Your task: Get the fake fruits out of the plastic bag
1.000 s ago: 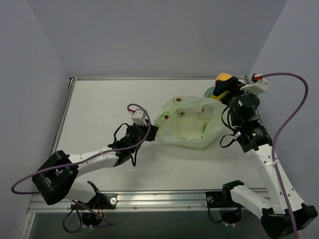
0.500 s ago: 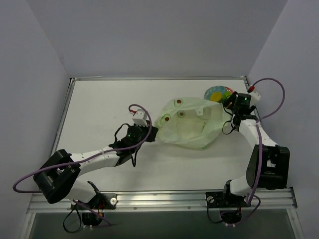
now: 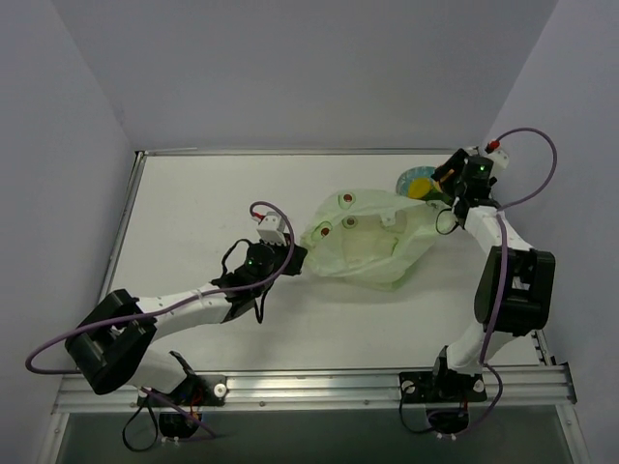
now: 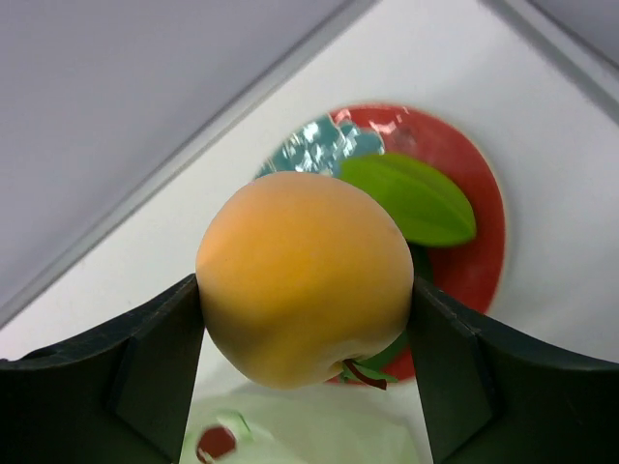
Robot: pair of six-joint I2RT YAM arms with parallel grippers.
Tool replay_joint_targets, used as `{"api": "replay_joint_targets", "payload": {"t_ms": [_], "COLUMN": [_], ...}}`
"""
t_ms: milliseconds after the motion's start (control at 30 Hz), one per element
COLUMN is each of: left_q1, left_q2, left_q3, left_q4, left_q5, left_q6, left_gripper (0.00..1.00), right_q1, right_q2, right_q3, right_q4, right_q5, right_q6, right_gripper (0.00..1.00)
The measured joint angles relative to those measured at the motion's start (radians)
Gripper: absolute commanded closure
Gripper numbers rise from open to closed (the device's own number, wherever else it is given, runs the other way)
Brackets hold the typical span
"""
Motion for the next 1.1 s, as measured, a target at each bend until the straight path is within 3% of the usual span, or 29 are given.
{"api": "replay_joint_targets", "payload": {"t_ms": [333,700,1100], "left_q1": [0.005,0.038,0.039], "left_q2": [-0.042,0.002,0.006], "left_q3": [0.000,0.000,0.000], "left_q4": [0.001,0.019,0.029], "left_q5": [0.000,0.052,0.077], "left_q6": [-0.001,-0.032,-0.039], "left_gripper": [0.98,0.98,0.98], "right_q1": [0.000,0.000,0.008], "right_q2": [0.303,0.452,0.478], "right_q3": [0.307,0.426,0.442], "right_q4": [0.048,0.043,0.052], "right_q5": [0.035,0.040,0.040], "right_q6": [-0.061,-0.108,-0.120], "right_gripper": [0.71,0.61,0.23]}}
